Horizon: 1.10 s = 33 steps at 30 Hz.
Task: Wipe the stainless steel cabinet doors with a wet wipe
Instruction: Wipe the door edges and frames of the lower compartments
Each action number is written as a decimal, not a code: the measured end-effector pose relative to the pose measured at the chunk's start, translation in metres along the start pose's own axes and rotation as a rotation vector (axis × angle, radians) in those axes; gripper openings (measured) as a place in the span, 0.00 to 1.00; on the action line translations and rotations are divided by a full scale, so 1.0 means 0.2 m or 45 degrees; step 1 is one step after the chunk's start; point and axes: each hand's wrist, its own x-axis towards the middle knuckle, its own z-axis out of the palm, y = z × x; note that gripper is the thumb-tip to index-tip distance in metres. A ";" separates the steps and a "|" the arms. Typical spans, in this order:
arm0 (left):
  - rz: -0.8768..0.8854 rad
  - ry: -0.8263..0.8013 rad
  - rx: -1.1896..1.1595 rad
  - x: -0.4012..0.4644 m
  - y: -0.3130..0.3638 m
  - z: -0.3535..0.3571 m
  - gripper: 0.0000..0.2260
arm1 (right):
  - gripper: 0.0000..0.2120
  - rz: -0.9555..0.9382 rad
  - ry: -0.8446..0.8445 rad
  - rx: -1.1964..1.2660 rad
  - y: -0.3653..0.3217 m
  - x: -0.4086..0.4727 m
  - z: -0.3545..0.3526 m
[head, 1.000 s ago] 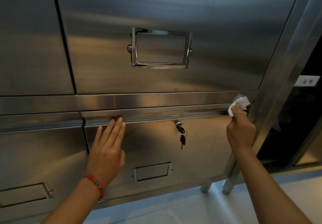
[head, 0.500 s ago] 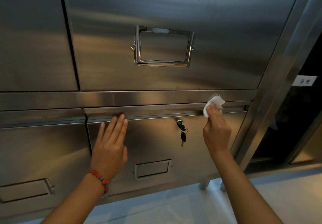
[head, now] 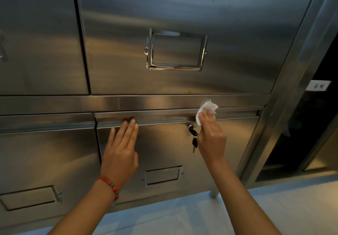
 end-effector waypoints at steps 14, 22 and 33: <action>0.035 -0.060 0.002 0.00 0.00 -0.04 0.37 | 0.20 -0.061 -0.012 0.087 -0.31 -0.02 0.07; 0.040 -0.077 0.021 -0.01 -0.01 -0.04 0.38 | 0.17 -0.124 0.008 0.104 -0.44 -0.03 0.12; 0.034 -0.071 0.001 -0.01 -0.01 -0.04 0.39 | 0.17 -0.178 -0.009 0.204 -0.53 -0.04 0.15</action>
